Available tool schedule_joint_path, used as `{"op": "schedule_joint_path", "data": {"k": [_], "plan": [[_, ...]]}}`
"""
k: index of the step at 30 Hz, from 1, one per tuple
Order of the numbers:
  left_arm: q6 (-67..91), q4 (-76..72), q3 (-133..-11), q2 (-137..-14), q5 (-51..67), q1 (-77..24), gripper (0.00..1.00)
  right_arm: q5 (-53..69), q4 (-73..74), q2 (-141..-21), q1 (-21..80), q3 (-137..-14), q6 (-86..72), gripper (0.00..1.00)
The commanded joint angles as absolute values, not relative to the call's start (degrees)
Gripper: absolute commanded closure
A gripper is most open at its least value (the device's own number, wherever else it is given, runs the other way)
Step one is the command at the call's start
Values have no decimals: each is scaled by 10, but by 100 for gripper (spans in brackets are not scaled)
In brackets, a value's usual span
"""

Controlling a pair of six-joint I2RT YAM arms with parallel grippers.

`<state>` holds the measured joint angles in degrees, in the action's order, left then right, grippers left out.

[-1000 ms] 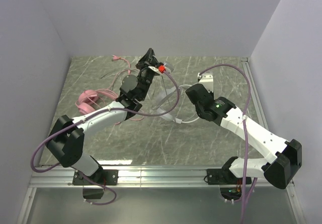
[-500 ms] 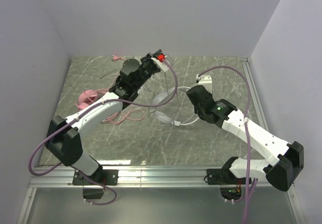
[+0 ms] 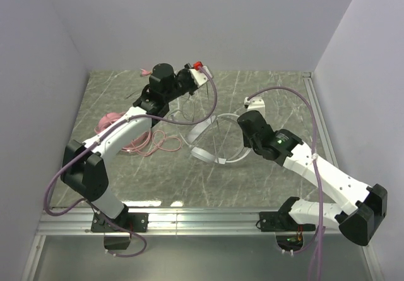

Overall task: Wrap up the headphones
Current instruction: Wrap the headphone cable with the left arm

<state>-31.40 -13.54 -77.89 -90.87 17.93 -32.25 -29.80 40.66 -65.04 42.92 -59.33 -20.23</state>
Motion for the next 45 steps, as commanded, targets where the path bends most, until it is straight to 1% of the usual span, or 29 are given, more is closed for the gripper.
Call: {"op": "schedule_joint_path", "data": {"k": [1,7,13,15,18,21,26,32,35,36,41,45], "plan": [[-268,-145,-817,-924,274,-307,100,-251,380,-614,443,-595,-182,100],[-211,-160,-835,-969,318,-302,100,-236,382,-594,454,-604,-178,100],[-128,-204,-818,-998,355,-289,99,-221,381,-570,454,-615,-180,100],[-87,-227,-801,-999,366,-281,99,-214,378,-563,454,-620,-179,100],[-47,-254,-769,-991,384,-277,94,-211,371,-551,454,-631,-184,100],[-14,-272,-738,-986,396,-277,92,-209,366,-547,454,-646,-186,100],[64,-320,-694,-981,409,-277,91,-200,352,-545,454,-671,-181,100],[149,-423,-647,-977,429,-277,92,-198,361,-548,454,-725,-176,100],[185,-486,-614,-966,438,-277,91,-203,370,-556,454,-757,-171,100],[211,-520,-596,-962,440,-278,89,-207,377,-563,454,-786,-168,100],[247,-555,-569,-957,426,-288,85,-201,379,-584,454,-822,-168,100],[247,-570,-557,-958,408,-305,80,-198,386,-606,454,-866,-172,100]]}}
